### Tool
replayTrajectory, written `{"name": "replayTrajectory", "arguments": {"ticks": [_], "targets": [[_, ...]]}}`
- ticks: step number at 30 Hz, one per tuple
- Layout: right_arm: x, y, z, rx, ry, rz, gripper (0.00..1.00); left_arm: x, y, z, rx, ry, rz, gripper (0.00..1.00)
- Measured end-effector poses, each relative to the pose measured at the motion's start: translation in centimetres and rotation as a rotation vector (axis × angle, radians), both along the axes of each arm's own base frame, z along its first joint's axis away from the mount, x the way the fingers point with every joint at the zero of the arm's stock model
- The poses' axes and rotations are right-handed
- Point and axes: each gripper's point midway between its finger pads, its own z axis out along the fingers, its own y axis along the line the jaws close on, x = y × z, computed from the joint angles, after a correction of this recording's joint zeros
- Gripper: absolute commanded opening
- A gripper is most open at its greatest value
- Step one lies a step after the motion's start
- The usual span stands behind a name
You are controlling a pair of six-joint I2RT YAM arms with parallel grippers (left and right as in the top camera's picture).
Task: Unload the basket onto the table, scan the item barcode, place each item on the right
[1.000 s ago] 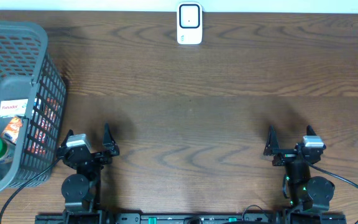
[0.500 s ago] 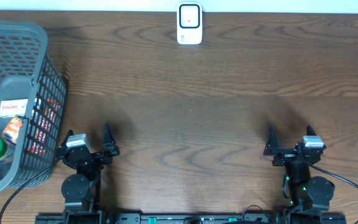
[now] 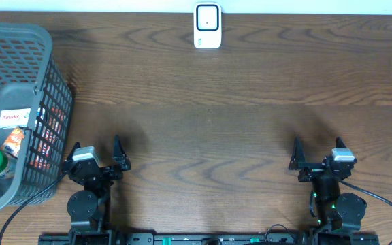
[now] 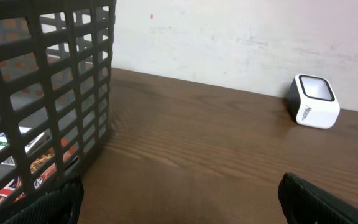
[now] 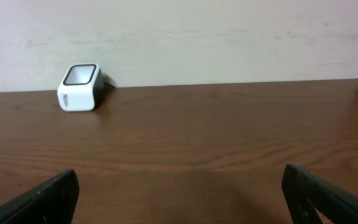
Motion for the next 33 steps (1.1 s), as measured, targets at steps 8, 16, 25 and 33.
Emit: {"name": "replayTrajectory", "arguments": {"ticks": [8, 16, 25, 33], "targets": [[0.0, 0.0, 0.0, 0.0, 0.0, 0.0, 0.99, 0.0, 0.0, 0.0, 0.0, 0.0, 0.0, 0.98], [0.0, 0.0, 0.0, 0.0, 0.0, 0.0, 0.99, 0.0, 0.0, 0.0, 0.0, 0.0, 0.0, 0.98], [0.0, 0.0, 0.0, 0.0, 0.0, 0.0, 0.99, 0.1, -0.8, -0.1, -0.005, 0.002, -0.045, 0.98], [0.0, 0.0, 0.0, 0.0, 0.0, 0.0, 0.99, -0.1, -3.3, -0.8, -0.027, 0.061, -0.192, 0.98]]}}
